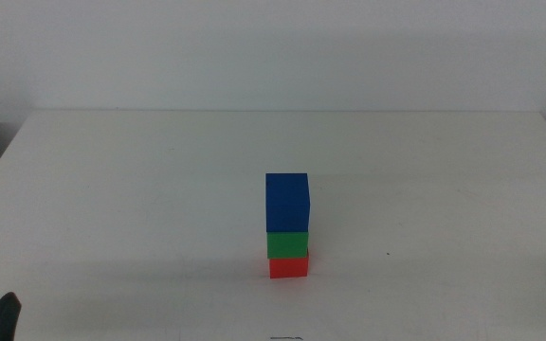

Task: Stack red cubes first, then green, then blue cubes in a specific spot.

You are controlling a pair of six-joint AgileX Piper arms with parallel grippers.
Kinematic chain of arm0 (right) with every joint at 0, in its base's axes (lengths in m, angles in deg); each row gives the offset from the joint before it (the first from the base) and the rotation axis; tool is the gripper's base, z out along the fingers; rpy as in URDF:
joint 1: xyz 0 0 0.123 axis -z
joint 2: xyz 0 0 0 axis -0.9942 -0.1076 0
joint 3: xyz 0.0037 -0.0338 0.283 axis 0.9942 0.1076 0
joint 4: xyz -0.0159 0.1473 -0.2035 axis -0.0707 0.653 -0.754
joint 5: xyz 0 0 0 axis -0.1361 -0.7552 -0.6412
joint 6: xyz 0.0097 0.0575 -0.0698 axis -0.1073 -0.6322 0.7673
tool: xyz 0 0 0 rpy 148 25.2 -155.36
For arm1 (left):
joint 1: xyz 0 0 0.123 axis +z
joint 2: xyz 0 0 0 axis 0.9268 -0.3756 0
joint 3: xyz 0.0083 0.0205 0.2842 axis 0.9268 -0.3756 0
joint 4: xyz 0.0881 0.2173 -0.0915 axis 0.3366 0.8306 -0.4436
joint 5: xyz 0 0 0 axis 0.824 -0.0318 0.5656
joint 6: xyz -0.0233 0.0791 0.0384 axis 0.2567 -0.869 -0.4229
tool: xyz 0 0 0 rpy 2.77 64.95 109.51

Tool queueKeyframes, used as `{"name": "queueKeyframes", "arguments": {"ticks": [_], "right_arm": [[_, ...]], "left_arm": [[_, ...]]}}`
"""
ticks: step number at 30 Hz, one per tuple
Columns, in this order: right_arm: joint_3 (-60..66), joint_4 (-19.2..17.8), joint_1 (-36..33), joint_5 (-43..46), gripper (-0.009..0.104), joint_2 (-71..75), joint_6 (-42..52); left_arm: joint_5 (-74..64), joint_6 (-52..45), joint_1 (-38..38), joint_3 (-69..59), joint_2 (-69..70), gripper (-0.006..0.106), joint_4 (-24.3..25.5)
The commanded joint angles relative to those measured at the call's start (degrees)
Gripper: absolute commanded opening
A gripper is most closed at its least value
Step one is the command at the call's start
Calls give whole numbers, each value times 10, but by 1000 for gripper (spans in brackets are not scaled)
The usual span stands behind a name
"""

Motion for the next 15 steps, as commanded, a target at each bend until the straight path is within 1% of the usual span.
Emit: {"name": "queueKeyframes", "arguments": {"ticks": [1, 2, 4, 5, 6, 10, 15], "right_arm": [[4, 2, 4, 63, 87, 11, 17], [21, 27, 4, 78, 87, 11, 16], [58, 91, 4, 121, 87, 11, 17], [62, 113, 4, 116, 87, 11, 20], [59, 113, 4, 107, 87, 11, 33], [60, 112, 4, 118, 87, 11, 76], [60, 112, 4, 113, 87, 11, 83]], "left_arm": [[45, 6, -1, 3, 12, 94, 0], [45, 6, -1, 3, 12, 94, 0], [45, 6, -1, 3, 12, 94, 0], [45, 6, -1, 3, 12, 94, 0], [45, 6, -1, 3, 12, 94, 0], [45, 6, -1, 3, 12, 94, 0], [45, 6, -1, 3, 12, 94, 0]]}}
